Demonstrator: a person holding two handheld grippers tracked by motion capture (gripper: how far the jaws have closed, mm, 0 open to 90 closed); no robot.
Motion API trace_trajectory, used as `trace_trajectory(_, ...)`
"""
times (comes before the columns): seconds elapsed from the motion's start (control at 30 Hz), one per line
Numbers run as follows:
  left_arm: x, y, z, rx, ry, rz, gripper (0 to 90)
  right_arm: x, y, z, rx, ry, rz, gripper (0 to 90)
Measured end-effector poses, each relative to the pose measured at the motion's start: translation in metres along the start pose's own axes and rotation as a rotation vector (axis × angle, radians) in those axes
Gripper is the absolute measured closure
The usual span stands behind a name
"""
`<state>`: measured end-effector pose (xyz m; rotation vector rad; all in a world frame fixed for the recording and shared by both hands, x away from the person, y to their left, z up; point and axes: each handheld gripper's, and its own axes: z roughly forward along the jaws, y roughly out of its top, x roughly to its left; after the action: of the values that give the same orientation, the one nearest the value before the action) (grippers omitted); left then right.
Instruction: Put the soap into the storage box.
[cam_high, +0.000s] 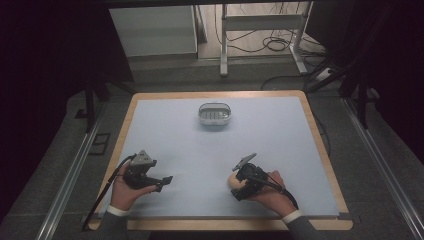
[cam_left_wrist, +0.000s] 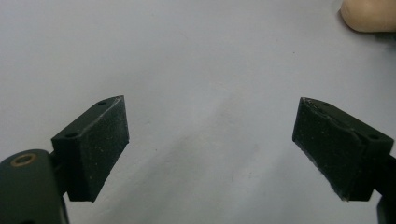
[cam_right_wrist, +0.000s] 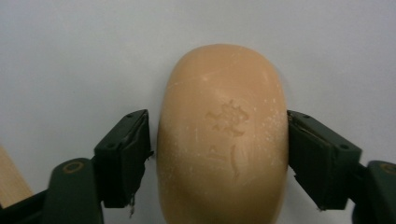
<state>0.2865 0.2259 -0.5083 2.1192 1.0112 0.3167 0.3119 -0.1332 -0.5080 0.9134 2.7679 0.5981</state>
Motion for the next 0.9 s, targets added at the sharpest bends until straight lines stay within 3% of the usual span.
trace_trajectory(0.1,0.000,0.000,0.000,0.001,0.000,0.000,11.1,-0.001,0.000,0.000,0.006,-0.012,0.000,31.3)
trace_trajectory(0.33,0.000,0.000,0.000,0.000,-0.001,0.000,11.0,-0.001,0.001,-0.002,0.019,-0.021,-0.007,32.3)
trace_trajectory(0.9,0.000,0.000,0.000,-0.005,0.003,-0.006,11.1,-0.016,0.009,-0.031,-0.073,-0.041,0.005,32.3)
